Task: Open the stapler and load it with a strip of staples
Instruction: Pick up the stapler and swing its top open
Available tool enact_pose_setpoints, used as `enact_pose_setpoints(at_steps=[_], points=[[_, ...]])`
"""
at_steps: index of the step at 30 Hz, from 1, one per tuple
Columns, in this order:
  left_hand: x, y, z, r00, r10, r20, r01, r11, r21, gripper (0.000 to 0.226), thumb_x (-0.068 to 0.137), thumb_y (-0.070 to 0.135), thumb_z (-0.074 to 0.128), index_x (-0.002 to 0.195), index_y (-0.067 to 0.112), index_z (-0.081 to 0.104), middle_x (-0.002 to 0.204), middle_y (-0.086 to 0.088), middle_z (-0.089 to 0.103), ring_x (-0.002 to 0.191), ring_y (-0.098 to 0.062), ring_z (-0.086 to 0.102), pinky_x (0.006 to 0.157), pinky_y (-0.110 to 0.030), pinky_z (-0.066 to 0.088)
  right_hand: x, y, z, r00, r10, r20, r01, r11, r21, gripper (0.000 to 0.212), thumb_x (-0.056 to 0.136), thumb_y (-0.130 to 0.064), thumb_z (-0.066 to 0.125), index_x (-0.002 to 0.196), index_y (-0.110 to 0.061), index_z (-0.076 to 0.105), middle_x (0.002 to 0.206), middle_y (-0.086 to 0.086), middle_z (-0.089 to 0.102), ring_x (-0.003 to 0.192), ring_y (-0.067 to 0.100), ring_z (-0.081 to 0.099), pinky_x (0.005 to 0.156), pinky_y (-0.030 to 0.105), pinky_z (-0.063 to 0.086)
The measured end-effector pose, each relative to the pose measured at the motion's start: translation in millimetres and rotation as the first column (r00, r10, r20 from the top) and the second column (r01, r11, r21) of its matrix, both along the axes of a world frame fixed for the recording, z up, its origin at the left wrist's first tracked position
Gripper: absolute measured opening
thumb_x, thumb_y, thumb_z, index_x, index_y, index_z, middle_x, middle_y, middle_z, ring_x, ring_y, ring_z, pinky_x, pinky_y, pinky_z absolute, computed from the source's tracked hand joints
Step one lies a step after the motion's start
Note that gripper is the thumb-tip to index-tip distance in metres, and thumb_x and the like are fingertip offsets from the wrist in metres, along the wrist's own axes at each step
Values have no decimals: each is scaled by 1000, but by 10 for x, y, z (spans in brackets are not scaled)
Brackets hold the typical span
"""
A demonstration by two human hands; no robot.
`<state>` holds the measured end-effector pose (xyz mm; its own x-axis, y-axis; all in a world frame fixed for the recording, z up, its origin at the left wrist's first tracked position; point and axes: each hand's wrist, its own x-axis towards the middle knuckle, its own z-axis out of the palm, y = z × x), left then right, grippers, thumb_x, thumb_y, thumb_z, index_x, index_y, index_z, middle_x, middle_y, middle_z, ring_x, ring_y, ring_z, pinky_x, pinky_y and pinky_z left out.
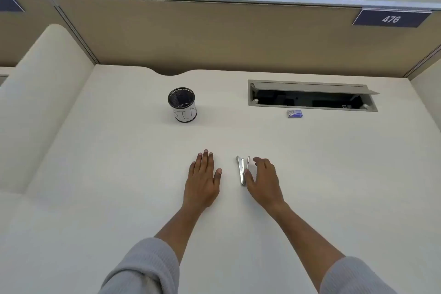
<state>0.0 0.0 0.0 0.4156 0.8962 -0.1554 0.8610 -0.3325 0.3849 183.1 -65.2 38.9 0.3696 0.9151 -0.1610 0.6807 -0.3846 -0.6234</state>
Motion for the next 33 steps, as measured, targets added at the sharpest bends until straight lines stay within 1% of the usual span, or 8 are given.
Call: enact_pose_setpoints(at_steps=[6,9,19,25,28,30,31,33], points=[[25,-19,-119,999,29,-41,-28,999,24,73,100,49,7,162,11,16,171,-9,12,159,-24,8,129,-42,9,-95,150,-30,998,-59,2,59,998,-19,43,93,-32,64,126,-7,54,119,10,55,111,31,55,88,35,46],[26,-20,-143,999,30,-43,-28,998,51,70,102,46,12,161,11,19,171,-10,15,158,-25,11,128,-44,12,-130,231,-60,996,-87,28,88,996,-25,43,91,-38,65,118,-6,54,113,10,54,103,30,55,79,31,42],[5,-18,-212,998,36,-56,-32,996,78,64,105,44,23,162,13,18,171,-7,16,158,-23,12,128,-44,15,-271,409,-90,970,-181,162,190,981,-41,45,91,-49,62,107,-7,58,107,9,58,96,30,58,77,38,52],[0,-11,-231,998,39,-52,-35,996,80,65,105,45,23,163,16,14,172,-5,11,159,-21,7,129,-42,10,-293,376,-99,972,-175,160,183,982,-37,32,97,-39,55,99,-8,61,100,8,59,86,28,62,74,37,51],[2,-11,-235,998,36,-52,-31,997,77,65,105,45,22,163,16,13,172,-4,10,159,-21,6,128,-40,6,-268,302,-68,979,-205,21,205,978,-40,29,98,-38,57,89,-11,61,93,5,57,77,24,59,69,33,45],[0,-6,-235,998,37,-46,-33,996,80,65,105,45,22,163,16,13,172,-4,10,159,-21,6,128,-41,7,-217,244,-7,954,-225,-198,227,974,-16,21,94,-36,65,88,-16,65,90,5,62,78,22,64,71,31,50],[-2,-3,-237,998,38,-44,-35,996,80,65,105,45,23,163,16,13,172,-4,10,159,-21,6,128,-42,9,-201,212,51,899,-242,-365,255,967,-13,16,93,-33,69,92,-18,68,91,6,66,79,23,68,72,30,55],[-3,0,-243,998,41,-40,-38,996,79,65,105,44,23,163,16,14,172,-4,11,159,-22,7,128,-43,11,-195,145,206,671,-253,-697,298,953,-59,17,94,-26,70,103,-12,73,95,7,69,81,24,71,73,29,61]])
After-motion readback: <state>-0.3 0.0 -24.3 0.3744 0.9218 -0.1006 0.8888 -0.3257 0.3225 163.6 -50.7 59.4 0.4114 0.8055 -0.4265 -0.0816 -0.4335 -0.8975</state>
